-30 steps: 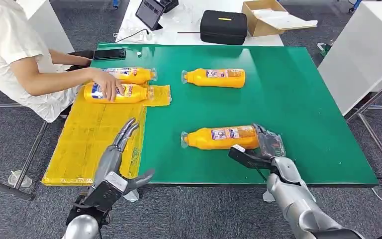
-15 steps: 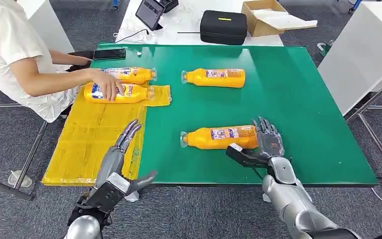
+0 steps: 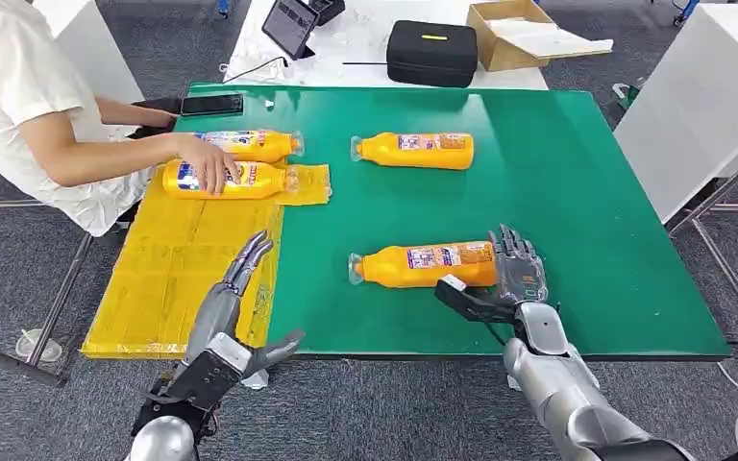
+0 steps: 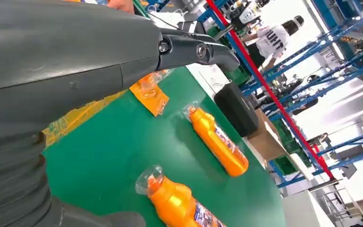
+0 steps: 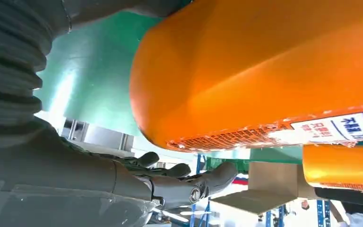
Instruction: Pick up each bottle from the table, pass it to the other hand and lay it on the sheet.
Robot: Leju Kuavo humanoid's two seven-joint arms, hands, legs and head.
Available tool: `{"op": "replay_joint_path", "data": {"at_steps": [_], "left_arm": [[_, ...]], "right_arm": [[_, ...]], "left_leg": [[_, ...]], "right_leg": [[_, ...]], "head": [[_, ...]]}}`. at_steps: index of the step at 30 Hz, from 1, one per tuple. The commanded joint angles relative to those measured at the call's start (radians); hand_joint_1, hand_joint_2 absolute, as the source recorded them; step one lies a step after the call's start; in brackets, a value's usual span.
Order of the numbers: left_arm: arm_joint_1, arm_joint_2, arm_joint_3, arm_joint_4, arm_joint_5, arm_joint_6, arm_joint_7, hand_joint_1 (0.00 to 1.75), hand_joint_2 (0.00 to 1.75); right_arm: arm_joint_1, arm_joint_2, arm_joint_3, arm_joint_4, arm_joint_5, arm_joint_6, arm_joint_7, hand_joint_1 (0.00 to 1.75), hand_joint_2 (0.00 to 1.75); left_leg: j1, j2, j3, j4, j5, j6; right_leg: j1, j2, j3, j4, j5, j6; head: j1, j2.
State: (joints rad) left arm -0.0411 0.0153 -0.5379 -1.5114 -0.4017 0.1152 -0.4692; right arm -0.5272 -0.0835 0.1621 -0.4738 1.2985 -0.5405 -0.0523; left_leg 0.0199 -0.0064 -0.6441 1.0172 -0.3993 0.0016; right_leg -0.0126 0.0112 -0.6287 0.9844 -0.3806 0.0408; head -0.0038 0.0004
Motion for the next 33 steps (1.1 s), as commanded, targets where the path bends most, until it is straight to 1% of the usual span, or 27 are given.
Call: {"op": "replay_joint_path", "data": {"at_steps": [1, 2, 3, 4, 11, 12, 15, 16, 19, 25, 26, 27, 29, 31, 32, 33], "left_arm": [[-0.026, -0.004, -0.006, 0.067, 0.018, -0.006, -0.009, 0.0, 1.75], [-0.031, -0.005, -0.007, 0.072, 0.023, -0.009, -0.013, 0.0, 1.75], [-0.034, -0.006, -0.008, 0.075, 0.026, -0.01, -0.015, 0.0, 1.75], [-0.036, -0.007, -0.009, 0.076, 0.026, -0.01, -0.015, 0.0, 1.75], [-0.034, -0.017, -0.014, 0.08, 0.034, -0.01, -0.019, 0.0, 1.75], [-0.033, -0.018, -0.014, 0.08, 0.035, -0.009, -0.02, 0.0, 1.75], [-0.031, -0.018, -0.015, 0.077, 0.037, -0.008, -0.021, 0.0, 1.75], [-0.031, -0.018, -0.015, 0.077, 0.037, -0.008, -0.021, 0.0, 1.75], [-0.031, -0.018, -0.015, 0.077, 0.037, -0.008, -0.021, 0.0, 1.75], [-0.031, -0.018, -0.015, 0.077, 0.037, -0.008, -0.021, 0.0, 1.75], [-0.031, -0.018, -0.015, 0.077, 0.037, -0.008, -0.021, 0.0, 1.75], [-0.031, -0.018, -0.015, 0.077, 0.037, -0.008, -0.021, 0.0, 1.75], [-0.031, -0.018, -0.015, 0.079, 0.038, -0.008, -0.022, 0.0, 1.75], [-0.03, -0.018, -0.015, 0.081, 0.038, -0.008, -0.022, 0.0, 1.75], [-0.031, -0.019, -0.015, 0.082, 0.039, -0.007, -0.022, 0.0, 1.75], [-0.033, -0.02, -0.015, 0.082, 0.04, -0.007, -0.022, 0.0, 1.75]], "right_arm": [[-0.013, 0.025, 0.068, 0.081, 0.014, 0.036, -0.109, 0.0, 1.75], [-0.018, 0.032, 0.07, 0.081, 0.007, 0.022, -0.124, 0.0, 1.75], [-0.022, 0.036, 0.078, 0.083, 0.012, 0.016, -0.129, 0.0, 1.75], [-0.027, 0.04, 0.083, 0.083, 0.014, 0.019, -0.13, 0.0, 1.75], [-0.03, 0.041, 0.109, 0.085, 0.033, 0.017, -0.118, 0.0, 1.75], [-0.029, 0.041, 0.108, 0.085, 0.03, 0.015, -0.121, 0.0, 1.75], [-0.028, 0.045, 0.106, 0.089, 0.022, 0.021, -0.125, 0.0, 1.75], [-0.028, 0.045, 0.106, 0.089, 0.022, 0.021, -0.125, 0.0, 1.75], [-0.028, 0.045, 0.106, 0.089, 0.022, 0.021, -0.125, 0.0, 1.75], [-0.028, 0.045, 0.106, 0.089, 0.022, 0.021, -0.125, 0.0, 1.75], [-0.028, 0.045, 0.106, 0.089, 0.022, 0.021, -0.125, 0.0, 1.75], [-0.028, 0.045, 0.106, 0.089, 0.022, 0.021, -0.125, 0.0, 1.75], [-0.028, 0.051, 0.099, 0.097, 0.007, 0.039, -0.129, 0.0, 1.75], [-0.031, 0.052, 0.099, 0.109, 0.003, 0.082, -0.112, 0.0, 1.75], [-0.038, 0.052, 0.097, 0.123, 0.0, 0.133, -0.089, 0.0, 1.75], [-0.041, 0.049, 0.101, 0.128, 0.004, 0.158, -0.072, 0.0, 1.75]], "left_leg": [[0.0, 0.0, 0.003, -0.001, -0.001, 0.001], [0.0, 0.0, 0.002, -0.001, 0.0, 0.0], [0.0, 0.0, 0.005, -0.002, -0.001, 0.001], [0.0, 0.001, 0.002, 0.0, -0.001, 0.0], [0.0, 0.001, 0.004, -0.001, -0.001, 0.001], [0.0, 0.0, 0.002, -0.001, -0.001, 0.001], [0.0, 0.0, 0.004, -0.001, -0.001, 0.001], [0.0, 0.0, 0.002, -0.001, 0.0, 0.001], [0.0, 0.0, 0.004, -0.001, -0.001, 0.001], [0.0, 0.0, 0.002, -0.001, 0.0, 0.0], [0.0, 0.0, 0.004, -0.001, -0.001, 0.001], [0.0, 0.0, 0.002, -0.001, -0.001, 0.001], [0.0, 0.0, 0.004, -0.001, -0.001, 0.001], [0.0, 0.0, 0.002, -0.001, -0.001, 0.0], [0.0, 0.0, 0.003, -0.001, -0.001, 0.001], [0.0, 0.0, 0.002, -0.001, -0.001, 0.0]], "right_leg": [[0.0, -0.001, 0.003, -0.001, -0.001, -0.002], [0.0, -0.001, 0.002, -0.001, 0.0, -0.001], [0.0, -0.002, 0.005, -0.001, -0.001, -0.002], [0.001, 0.0, 0.002, -0.001, 0.0, -0.001], [0.001, -0.001, 0.004, -0.001, -0.001, -0.002], [0.001, -0.001, 0.002, -0.001, -0.001, -0.001], [0.001, -0.002, 0.004, -0.001, -0.002, -0.002], [0.001, -0.001, 0.002, -0.001, -0.001, -0.001], [0.0, -0.002, 0.004, 0.0, -0.002, -0.002], [0.001, -0.001, 0.002, -0.001, -0.001, -0.001], [0.001, -0.002, 0.004, -0.001, -0.002, -0.002], [0.001, -0.001, 0.002, -0.001, -0.001, -0.001], [0.001, -0.002, 0.004, -0.001, -0.002, -0.002], [0.001, -0.001, 0.002, -0.001, -0.001, -0.001], [0.001, -0.002, 0.003, -0.001, -0.001, -0.002], [0.001, -0.001, 0.002, -0.001, -0.001, -0.001]], "head": [[0.0, 0.0], [0.0, 0.0], [0.0, 0.0], [0.0, 0.0], [-0.001, 0.0], [0.0, 0.0], [0.0, 0.0], [0.0, 0.0], [0.0, 0.0], [0.0, 0.0], [0.0, 0.0], [0.0, 0.0], [0.0, 0.0], [0.0, 0.0], [0.0, 0.0], [0.0, 0.0]]}}
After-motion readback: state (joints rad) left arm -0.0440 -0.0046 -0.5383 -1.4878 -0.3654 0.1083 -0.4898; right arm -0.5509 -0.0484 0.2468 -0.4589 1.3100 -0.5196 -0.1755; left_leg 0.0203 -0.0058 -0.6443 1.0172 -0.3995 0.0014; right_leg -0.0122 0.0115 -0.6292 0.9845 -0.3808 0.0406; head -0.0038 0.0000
